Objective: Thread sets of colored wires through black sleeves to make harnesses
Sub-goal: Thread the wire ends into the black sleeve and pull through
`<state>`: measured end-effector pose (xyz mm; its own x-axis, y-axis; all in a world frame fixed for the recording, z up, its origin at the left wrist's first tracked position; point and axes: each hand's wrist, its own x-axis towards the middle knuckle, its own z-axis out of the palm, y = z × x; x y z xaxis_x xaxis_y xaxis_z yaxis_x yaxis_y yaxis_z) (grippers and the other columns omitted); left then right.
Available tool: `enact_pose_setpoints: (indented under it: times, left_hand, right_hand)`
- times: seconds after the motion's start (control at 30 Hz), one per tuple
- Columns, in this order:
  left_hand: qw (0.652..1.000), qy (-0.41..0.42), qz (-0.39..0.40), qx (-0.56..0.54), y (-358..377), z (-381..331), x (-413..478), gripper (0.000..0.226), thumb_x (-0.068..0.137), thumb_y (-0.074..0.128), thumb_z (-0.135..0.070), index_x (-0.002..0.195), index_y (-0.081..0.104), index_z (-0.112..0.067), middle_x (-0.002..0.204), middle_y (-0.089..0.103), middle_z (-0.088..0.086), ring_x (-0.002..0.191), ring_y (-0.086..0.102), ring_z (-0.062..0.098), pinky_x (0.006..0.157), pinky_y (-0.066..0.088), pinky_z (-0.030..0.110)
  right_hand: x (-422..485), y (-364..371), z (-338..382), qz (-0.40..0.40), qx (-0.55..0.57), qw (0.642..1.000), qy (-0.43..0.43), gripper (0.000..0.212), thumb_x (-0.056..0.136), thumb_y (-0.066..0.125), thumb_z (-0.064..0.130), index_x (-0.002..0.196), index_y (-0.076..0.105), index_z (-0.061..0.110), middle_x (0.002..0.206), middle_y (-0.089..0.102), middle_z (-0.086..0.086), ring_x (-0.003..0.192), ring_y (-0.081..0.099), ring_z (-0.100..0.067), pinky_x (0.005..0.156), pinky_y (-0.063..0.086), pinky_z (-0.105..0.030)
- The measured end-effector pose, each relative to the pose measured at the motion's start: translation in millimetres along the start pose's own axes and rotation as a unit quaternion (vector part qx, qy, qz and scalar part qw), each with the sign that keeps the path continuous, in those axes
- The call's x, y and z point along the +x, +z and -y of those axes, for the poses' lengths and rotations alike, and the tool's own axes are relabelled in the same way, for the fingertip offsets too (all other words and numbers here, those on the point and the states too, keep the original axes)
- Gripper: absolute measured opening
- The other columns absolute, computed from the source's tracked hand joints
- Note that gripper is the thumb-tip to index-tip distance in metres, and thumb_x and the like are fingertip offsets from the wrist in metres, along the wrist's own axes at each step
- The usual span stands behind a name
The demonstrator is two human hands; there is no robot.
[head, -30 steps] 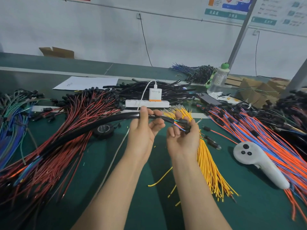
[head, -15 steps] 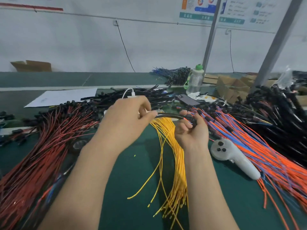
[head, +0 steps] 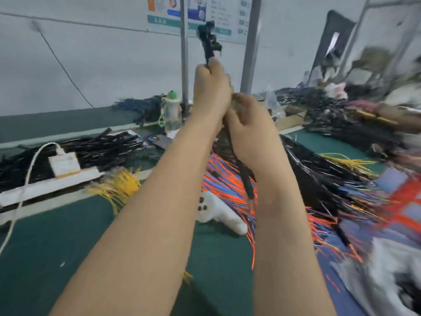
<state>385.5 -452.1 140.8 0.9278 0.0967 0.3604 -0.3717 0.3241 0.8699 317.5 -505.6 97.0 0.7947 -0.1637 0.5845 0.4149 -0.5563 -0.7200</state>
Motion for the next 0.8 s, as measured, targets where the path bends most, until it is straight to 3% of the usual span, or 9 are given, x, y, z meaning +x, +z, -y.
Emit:
enact_pose_setpoints:
  times: [0.07,0.17,0.23,0.3,0.4,0.5,0.57,0.67,0.8]
  left_hand:
    - [0.998,-0.024,0.023,-0.061,39,20,2,0.027,0.104,0.028,-0.023,0.082,0.038,-0.010,0.058,0.047,0.000,0.050,0.045,0.014,0.050,0.035,0.025]
    - [0.992,-0.070,0.101,0.024,85,58,7,0.026,0.103,0.031,-0.024,0.111,0.048,-0.006,0.094,0.066,0.011,0.083,0.063,0.026,0.068,0.050,0.039]
    - [0.965,-0.140,0.173,0.139,100,93,3,0.036,0.101,0.034,-0.023,0.130,0.045,-0.004,0.124,0.058,0.022,0.113,0.056,0.037,0.093,0.045,0.049]
    - [0.930,-0.212,0.214,0.211,100,128,-5,0.039,0.098,0.040,-0.021,0.132,0.047,-0.003,0.130,0.054,0.022,0.120,0.052,0.036,0.099,0.043,0.046]
    - [0.912,-0.269,0.200,0.236,90,163,-18,0.038,0.095,0.043,-0.017,0.129,0.050,-0.001,0.127,0.057,0.022,0.117,0.055,0.034,0.089,0.048,0.038]
    - [0.920,-0.271,0.184,0.216,83,173,-25,0.039,0.097,0.041,-0.019,0.128,0.051,0.002,0.128,0.056,0.022,0.116,0.055,0.035,0.095,0.047,0.040]
    - [0.931,-0.258,0.169,0.194,76,164,-24,0.038,0.097,0.039,-0.020,0.122,0.055,0.004,0.122,0.058,0.023,0.112,0.056,0.036,0.083,0.047,0.035]
    - [0.958,-0.213,0.121,0.148,53,136,-23,0.027,0.098,0.039,-0.017,0.090,0.061,-0.003,0.090,0.061,0.019,0.087,0.057,0.028,0.064,0.035,0.028]
    - [0.981,-0.157,0.053,0.099,-7,92,-22,0.032,0.093,0.041,-0.003,0.062,0.050,-0.003,0.053,0.053,0.008,0.052,0.047,0.017,0.050,0.037,0.023]
  right_hand:
    - [8,-30,-18,-0.073,-0.079,0.994,0.008,0.036,0.093,0.044,0.006,0.127,0.055,0.012,0.113,0.067,-0.014,0.103,0.059,-0.029,0.078,0.039,-0.023]
    - [31,-58,-63,-0.169,-0.186,0.965,0.071,0.046,0.088,0.043,0.003,0.126,0.057,0.025,0.112,0.067,-0.010,0.108,0.057,-0.030,0.082,0.036,-0.031]
    - [45,-64,-101,-0.167,-0.295,0.926,0.168,0.043,0.090,0.046,0.008,0.125,0.055,0.032,0.117,0.064,-0.010,0.115,0.053,-0.031,0.093,0.034,-0.037]
    - [45,-56,-140,-0.105,-0.329,0.905,0.249,0.038,0.092,0.048,0.015,0.126,0.053,0.030,0.125,0.059,-0.010,0.122,0.047,-0.031,0.103,0.030,-0.040]
    - [31,-38,-183,-0.079,-0.299,0.907,0.286,0.041,0.094,0.047,0.018,0.132,0.052,0.032,0.134,0.048,-0.008,0.131,0.039,-0.027,0.116,0.012,-0.045]
    - [29,-31,-190,-0.148,-0.280,0.911,0.262,0.041,0.096,0.046,0.018,0.134,0.054,0.029,0.138,0.045,-0.008,0.136,0.031,-0.024,0.118,0.001,-0.047]
    - [30,-26,-181,-0.198,-0.263,0.912,0.243,0.043,0.094,0.047,0.013,0.134,0.054,0.025,0.141,0.043,-0.007,0.140,0.026,-0.025,0.117,0.000,-0.047]
    - [29,-8,-153,-0.245,-0.172,0.938,0.173,0.043,0.088,0.048,0.006,0.130,0.057,0.013,0.135,0.050,-0.011,0.133,0.037,-0.029,0.114,0.016,-0.043]
    - [21,45,-94,-0.186,0.002,0.978,0.090,0.028,0.089,0.053,0.005,0.115,0.062,0.008,0.117,0.059,-0.014,0.110,0.054,-0.029,0.095,0.040,-0.032]
